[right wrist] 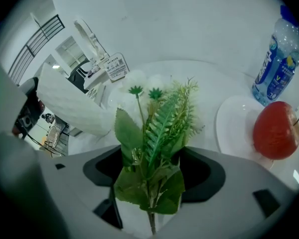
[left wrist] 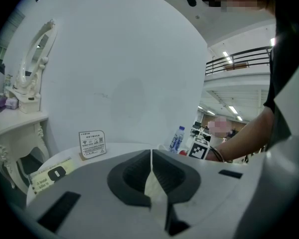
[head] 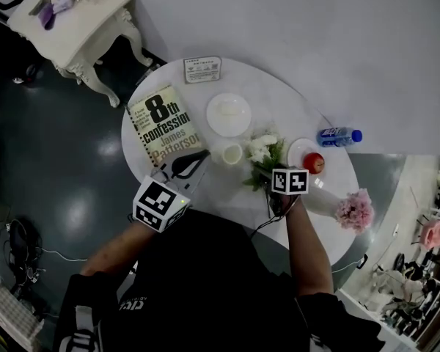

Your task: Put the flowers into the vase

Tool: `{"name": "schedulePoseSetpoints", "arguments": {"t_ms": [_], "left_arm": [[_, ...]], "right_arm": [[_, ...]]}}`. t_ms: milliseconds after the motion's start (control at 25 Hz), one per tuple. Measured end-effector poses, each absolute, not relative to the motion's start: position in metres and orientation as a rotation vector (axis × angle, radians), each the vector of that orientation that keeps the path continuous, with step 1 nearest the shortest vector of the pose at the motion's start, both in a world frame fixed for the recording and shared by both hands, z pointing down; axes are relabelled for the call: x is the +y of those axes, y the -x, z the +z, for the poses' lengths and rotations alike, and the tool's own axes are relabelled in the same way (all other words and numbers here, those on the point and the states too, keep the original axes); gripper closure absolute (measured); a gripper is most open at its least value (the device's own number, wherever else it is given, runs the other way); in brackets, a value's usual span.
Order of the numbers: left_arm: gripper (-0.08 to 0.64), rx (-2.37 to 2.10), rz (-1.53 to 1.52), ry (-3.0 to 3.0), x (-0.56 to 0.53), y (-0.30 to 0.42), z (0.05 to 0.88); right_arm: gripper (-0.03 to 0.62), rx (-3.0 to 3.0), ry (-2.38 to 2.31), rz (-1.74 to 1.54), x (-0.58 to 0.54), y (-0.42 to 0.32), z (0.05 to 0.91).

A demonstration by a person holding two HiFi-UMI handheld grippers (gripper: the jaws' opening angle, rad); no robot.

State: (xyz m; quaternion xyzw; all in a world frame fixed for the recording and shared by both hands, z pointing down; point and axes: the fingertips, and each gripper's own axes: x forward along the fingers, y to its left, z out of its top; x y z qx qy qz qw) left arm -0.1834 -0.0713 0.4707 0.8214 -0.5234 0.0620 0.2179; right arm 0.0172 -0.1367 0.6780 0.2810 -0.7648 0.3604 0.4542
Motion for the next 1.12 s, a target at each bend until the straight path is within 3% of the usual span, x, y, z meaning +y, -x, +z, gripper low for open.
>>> {"name": "schedulePoseSetpoints", "arguments": {"t_ms": [400,680,1120], "left_arm": [[0.546,-1.423,0.173,-2.271,-0.071,0.184,0.477],[0.546,-1.403,0.179,-2.268,-0.070,0.181,0.480],[0.546,-1.377,0.197,-2.282,-0.070,0.180,0.481]], "right_arm": [[0.259,-1.790,-0.638,0.814,-0.137,-0.015,0.691],[0.368,-1.791,-0.619,0.839,-0.136,-0.009,0.689],[0.480,-1.892,-0.700,0.874,-0.146,-0.008,0.666]]}}
